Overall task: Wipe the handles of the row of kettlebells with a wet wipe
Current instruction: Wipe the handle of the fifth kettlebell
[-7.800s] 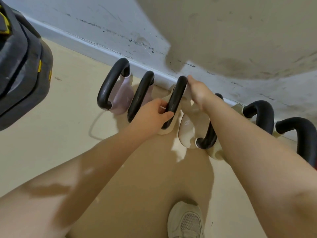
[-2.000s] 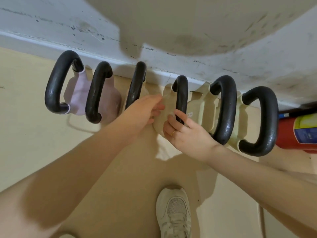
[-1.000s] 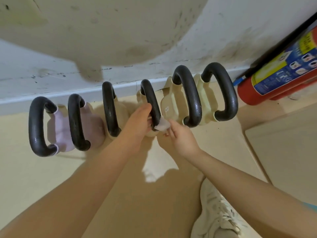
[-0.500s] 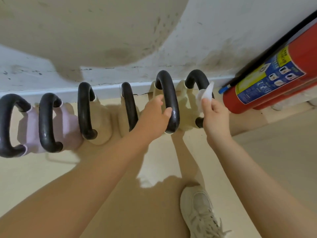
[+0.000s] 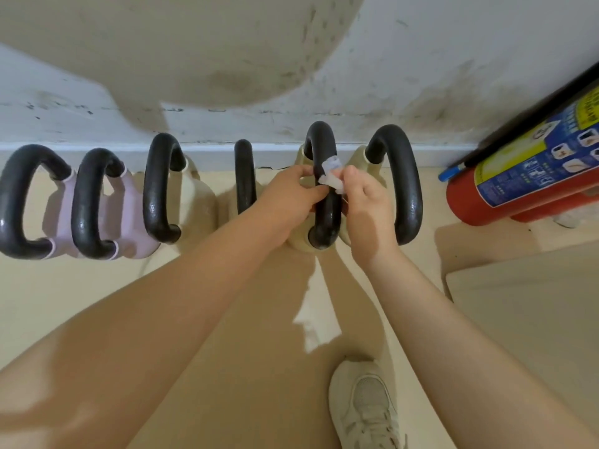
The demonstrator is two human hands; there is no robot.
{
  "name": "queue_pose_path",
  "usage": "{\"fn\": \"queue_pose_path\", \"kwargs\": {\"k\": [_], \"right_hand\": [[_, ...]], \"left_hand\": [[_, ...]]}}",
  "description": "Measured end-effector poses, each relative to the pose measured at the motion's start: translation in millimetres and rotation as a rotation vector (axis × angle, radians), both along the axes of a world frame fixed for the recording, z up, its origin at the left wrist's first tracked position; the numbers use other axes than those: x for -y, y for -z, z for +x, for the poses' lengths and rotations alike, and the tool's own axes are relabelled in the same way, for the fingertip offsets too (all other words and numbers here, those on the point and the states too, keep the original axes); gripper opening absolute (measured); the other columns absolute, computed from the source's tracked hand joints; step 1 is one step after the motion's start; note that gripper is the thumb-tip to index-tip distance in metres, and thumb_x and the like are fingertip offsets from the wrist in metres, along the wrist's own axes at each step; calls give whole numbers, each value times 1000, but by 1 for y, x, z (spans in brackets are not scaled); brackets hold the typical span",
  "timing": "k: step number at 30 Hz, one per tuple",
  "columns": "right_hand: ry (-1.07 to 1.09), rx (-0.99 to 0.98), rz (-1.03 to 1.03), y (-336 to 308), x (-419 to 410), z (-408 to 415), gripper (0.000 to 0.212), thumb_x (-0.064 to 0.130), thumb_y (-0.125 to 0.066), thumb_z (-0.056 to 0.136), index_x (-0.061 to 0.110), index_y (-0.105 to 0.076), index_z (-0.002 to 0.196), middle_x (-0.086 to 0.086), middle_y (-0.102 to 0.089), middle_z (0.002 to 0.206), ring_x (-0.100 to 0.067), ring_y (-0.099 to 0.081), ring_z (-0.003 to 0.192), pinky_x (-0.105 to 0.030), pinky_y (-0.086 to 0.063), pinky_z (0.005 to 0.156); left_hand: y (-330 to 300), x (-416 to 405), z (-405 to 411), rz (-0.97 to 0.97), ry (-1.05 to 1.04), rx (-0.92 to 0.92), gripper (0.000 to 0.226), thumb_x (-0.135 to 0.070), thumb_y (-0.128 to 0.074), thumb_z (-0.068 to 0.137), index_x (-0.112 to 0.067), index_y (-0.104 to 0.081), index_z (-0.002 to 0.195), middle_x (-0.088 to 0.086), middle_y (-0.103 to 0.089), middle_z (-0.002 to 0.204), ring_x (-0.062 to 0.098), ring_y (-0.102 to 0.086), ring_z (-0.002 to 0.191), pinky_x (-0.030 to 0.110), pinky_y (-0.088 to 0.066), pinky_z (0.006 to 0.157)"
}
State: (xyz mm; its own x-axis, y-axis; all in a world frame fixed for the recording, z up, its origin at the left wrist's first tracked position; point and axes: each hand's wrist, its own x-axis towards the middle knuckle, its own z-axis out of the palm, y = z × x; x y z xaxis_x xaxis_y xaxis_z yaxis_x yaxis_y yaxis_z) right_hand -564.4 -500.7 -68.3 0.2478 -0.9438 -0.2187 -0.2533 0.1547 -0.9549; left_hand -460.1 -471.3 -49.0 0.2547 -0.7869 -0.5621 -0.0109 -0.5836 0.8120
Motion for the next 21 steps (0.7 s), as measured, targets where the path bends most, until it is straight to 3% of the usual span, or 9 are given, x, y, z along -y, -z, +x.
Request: {"fn": "queue_pose_path", "kwargs": {"k": [2,4,7,9,11,13,17,19,21], "right_hand": [[65,-75,-61,1,4,5,26,24,-50,95,11,-52,73,-4,-57,67,-18,-55,66,-38,-48,67],[93,-61,-10,3,0,5,17,21,-56,91,12,-48,79,-2,-54,65,-18,-53,63,-38,-48,66],[54,-21,99,0,-1,1,12,21,-58,89,16,-51,99,-10,-65,79,-21,-66,77,-41,-55,77],[45,-29,163,-4,11,9,12,23,-55,92,12,-59,96,-18,-67,89,-28,-68,87,-45,-55,84],[51,-77,210,-10,24,23,20,22,-52,93,3,-58,91,-23,-62,87,-32,-65,85,-50,-52,88],[6,-86,181,-9,23,27,18,18,-50,94,2,-57,98,-15,-60,84,-24,-62,81,-46,-52,87],[-68,23,123,-3,12,15,22,10,-42,98,7,-54,116,-11,-63,93,-5,-62,75,-17,-53,68],[-111,-73,59,-3,28,25,21,16,-37,100,10,-49,116,-1,-56,79,-4,-54,61,-16,-46,53],[-192,-170,40,-3,52,38,12,17,-32,100,14,-44,97,2,-41,65,-7,-39,51,-18,-36,47]], "left_hand": [[0,-2,-1,-12,15,56,38,-29,-53,91,-25,-48,129,0,-68,107,14,-65,96,38,-50,94],[0,-3,0,-16,34,112,44,-28,-51,92,-24,-44,135,0,-67,111,14,-64,98,36,-50,94],[1,-2,-1,-18,3,76,46,-26,-53,91,-24,-43,136,1,-66,114,15,-64,99,36,-50,94],[2,-1,-1,6,-38,11,44,-24,-55,90,-27,-45,134,0,-68,111,12,-65,95,32,-51,88],[3,-2,1,28,-90,-80,43,-22,-56,90,-30,-47,131,-2,-69,103,11,-65,89,27,-50,78],[3,-3,3,52,-128,-176,44,-19,-56,90,-32,-47,131,-5,-69,94,10,-65,84,28,-50,76],[5,2,6,78,-89,-164,46,-17,-58,88,-34,-50,130,-7,-70,92,9,-66,86,30,-51,82],[7,4,8,102,-68,-180,45,-20,-61,87,-33,-51,129,-5,-71,97,11,-66,90,29,-50,78],[8,3,11,116,-48,-195,43,-21,-59,88,-33,-51,128,-4,-71,101,12,-66,93,28,-48,75]]}}
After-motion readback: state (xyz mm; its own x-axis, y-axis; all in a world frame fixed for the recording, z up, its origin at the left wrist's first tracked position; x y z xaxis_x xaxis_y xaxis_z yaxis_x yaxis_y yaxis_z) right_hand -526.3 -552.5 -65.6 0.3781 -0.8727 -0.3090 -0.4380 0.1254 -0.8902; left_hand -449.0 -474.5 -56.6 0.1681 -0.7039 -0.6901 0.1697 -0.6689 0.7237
